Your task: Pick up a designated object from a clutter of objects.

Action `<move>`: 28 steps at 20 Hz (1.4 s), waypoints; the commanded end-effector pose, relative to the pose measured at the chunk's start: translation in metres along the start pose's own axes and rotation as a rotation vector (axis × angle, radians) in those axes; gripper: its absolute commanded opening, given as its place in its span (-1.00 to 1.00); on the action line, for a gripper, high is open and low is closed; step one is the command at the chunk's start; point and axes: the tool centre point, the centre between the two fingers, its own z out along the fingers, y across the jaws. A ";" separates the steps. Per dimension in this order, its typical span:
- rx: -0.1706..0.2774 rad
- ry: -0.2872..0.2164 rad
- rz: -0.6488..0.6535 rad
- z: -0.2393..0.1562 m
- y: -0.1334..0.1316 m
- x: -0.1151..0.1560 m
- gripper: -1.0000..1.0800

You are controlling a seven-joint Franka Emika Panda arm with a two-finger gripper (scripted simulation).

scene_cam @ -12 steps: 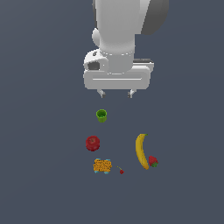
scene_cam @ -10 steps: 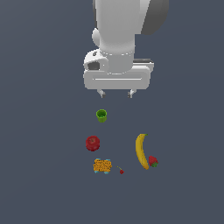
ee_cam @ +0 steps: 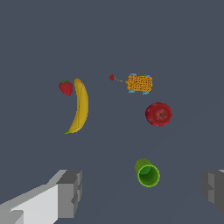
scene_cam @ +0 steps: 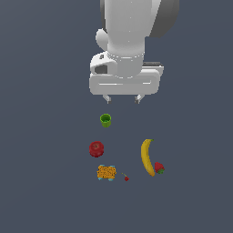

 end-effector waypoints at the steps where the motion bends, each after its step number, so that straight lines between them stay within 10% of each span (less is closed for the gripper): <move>1: -0.001 0.001 -0.001 0.000 0.001 0.000 0.92; 28: -0.009 -0.030 -0.232 0.193 0.107 0.043 0.92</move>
